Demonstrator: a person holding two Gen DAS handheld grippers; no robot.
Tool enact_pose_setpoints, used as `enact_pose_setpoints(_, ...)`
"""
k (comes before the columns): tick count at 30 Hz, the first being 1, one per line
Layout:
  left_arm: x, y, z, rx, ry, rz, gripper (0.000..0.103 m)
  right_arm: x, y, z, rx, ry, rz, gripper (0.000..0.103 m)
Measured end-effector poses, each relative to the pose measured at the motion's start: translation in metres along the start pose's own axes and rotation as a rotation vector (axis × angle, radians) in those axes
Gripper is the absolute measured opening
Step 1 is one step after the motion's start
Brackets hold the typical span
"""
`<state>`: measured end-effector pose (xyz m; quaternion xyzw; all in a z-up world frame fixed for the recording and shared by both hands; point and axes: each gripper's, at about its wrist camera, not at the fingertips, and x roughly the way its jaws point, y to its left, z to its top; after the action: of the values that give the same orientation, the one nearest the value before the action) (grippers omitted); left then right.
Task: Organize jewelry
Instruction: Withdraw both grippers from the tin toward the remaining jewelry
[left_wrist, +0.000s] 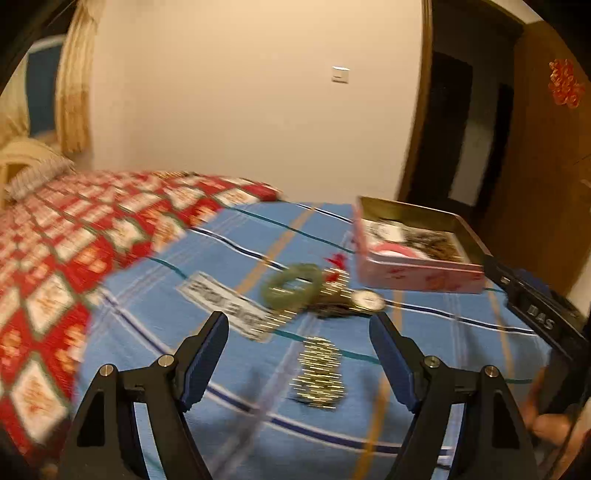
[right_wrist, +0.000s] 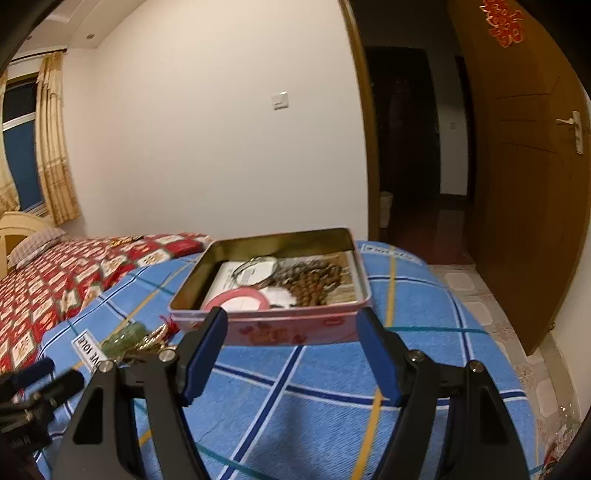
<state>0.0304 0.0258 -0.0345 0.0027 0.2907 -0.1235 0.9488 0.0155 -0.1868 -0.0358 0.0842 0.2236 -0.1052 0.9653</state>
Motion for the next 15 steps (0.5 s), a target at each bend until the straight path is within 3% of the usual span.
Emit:
enact_pose_setpoints(6, -0.002, 0.028, 0.004, -0.017, -0.056, 0.127, 0.079, 0.003, 0.012, -0.003, -0.044, 0.029, 0.045, 0.075)
enact_pose_setpoints(15, 0.004, 0.04, -0.001, -0.061, -0.015, 0.099, 0.079, -0.001, 0.027, -0.011, -0.07, 0.06, 0.102, 0.072)
